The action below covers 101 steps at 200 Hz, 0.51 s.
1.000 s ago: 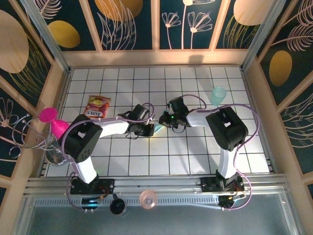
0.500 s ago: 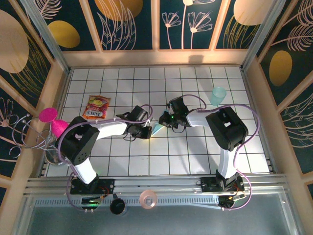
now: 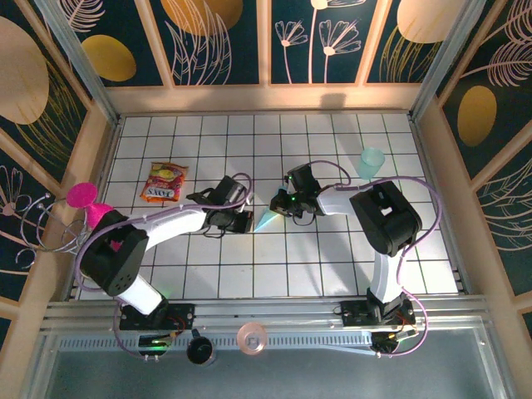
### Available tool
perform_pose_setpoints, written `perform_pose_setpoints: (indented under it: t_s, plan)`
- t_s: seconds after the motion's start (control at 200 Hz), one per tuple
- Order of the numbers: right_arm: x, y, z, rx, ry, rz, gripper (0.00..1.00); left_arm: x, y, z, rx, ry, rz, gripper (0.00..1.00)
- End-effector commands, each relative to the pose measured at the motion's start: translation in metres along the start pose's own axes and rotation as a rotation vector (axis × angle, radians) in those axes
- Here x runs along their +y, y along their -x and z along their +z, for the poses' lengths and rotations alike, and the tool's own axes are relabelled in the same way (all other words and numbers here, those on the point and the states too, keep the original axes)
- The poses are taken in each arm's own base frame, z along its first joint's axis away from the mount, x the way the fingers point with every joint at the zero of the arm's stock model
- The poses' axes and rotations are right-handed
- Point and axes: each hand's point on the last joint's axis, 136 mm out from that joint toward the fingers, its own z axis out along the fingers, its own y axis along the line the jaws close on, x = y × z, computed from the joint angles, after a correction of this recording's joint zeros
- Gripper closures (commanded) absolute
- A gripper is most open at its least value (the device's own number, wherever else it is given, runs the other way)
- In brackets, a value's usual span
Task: Fold a paper plane with a square sheet of paper (pick it up from the middle)
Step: Fold the wing for the fifth time at the center of the table.
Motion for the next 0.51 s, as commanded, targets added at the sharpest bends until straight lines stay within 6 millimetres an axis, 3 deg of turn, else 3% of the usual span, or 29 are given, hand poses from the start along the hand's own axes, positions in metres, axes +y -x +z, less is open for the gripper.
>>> perform_pose_setpoints:
  t_s: [0.0, 0.205, 0.285, 0.501]
  plan:
    - [-0.05, -0.012, 0.008, 0.024, -0.15, 0.069, 0.91, -0.017, 0.022, 0.001, -0.067, -0.078, -0.04, 1.0]
    - [-0.042, -0.01, 0.007, 0.023, -0.115, 0.066, 0.91, -0.031, 0.037, 0.024, -0.077, -0.169, -0.096, 1.0]
    - [-0.038, -0.009, 0.006, 0.022, -0.098, 0.064, 0.91, -0.03, 0.036, 0.04, -0.052, -0.174, -0.115, 1.0]
    - [-0.031, -0.004, 0.002, 0.014, -0.074, 0.058, 0.91, -0.024, 0.038, 0.053, -0.045, -0.161, -0.134, 1.0]
